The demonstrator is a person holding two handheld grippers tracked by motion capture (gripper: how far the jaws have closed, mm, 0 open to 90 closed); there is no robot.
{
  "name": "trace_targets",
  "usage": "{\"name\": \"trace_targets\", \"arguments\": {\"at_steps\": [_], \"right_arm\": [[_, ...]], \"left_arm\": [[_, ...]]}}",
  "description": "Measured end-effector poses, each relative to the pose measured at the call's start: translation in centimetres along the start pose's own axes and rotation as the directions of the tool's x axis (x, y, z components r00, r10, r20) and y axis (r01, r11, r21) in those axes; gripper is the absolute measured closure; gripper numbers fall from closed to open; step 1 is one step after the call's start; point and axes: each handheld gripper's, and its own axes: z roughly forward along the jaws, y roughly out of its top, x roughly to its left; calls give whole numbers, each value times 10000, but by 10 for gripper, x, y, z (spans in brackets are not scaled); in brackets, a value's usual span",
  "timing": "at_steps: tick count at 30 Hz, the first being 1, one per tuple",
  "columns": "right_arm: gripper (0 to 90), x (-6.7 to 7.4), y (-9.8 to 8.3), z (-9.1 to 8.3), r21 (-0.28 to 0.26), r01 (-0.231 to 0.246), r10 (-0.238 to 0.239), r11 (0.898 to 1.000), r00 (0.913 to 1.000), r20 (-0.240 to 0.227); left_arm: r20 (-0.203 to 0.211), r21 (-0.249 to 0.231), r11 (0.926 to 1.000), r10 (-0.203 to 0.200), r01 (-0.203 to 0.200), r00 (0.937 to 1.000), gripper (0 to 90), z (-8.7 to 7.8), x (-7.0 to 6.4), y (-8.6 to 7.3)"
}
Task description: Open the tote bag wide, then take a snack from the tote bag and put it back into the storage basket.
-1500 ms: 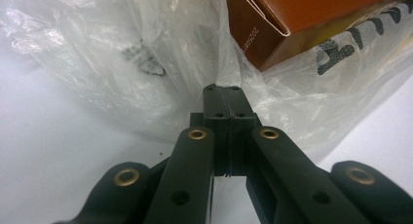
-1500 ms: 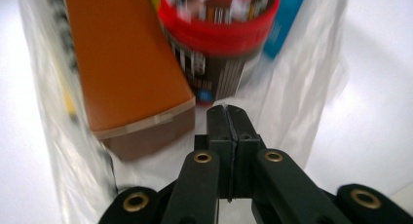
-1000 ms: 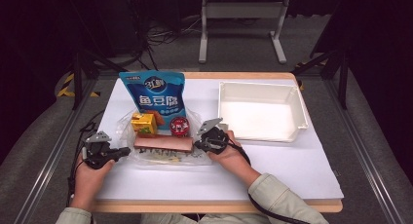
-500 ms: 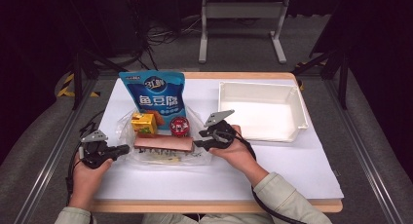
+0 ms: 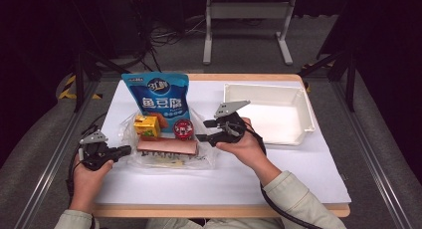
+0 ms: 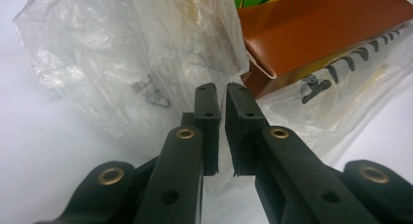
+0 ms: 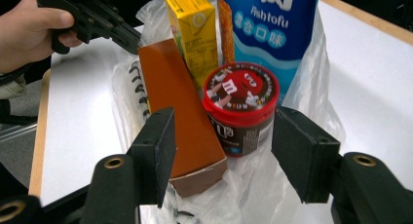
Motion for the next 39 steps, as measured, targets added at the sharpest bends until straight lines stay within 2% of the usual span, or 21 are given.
{"name": "trace_targets", "arguments": {"at_steps": [7, 13, 18, 23, 25, 33, 39], "right_arm": [[433, -1, 17, -2, 75, 384, -382, 9992, 9990, -248], [432, -1, 24, 0, 126, 433, -427, 9990, 9982, -422], [434, -1, 31, 5, 279, 611, -592, 9977, 9963, -626], [436, 2, 39, 15, 394, 861, -827, 9955, 9933, -807], [449, 2, 42, 19, 559, 817, -757, 9951, 9920, -1014], [401, 8, 51, 38, 874, 1010, -886, 9910, 9867, -1360], [376, 10, 57, 49, 1222, 1154, -975, 9858, 9849, -1431]], "left_arm": [[-17, -162, 9997, -155, 155, 9999, 820, -3, 3, -2], [25, -304, 9993, -236, 237, 9997, 812, -5, 3, -4], [292, -397, 9992, -24, 36, 9996, 796, -5, 2, -4], [129, -241, 9997, -92, 95, 9999, 796, -3, 3, -4], [52, -198, 9997, -128, 129, 9999, 797, -2, 4, -4], [46, -193, 9996, -204, 205, 9998, 798, -4, 5, -7], [100, -102, 9998, -180, 181, 9998, 788, -6, 4, -10]]}}
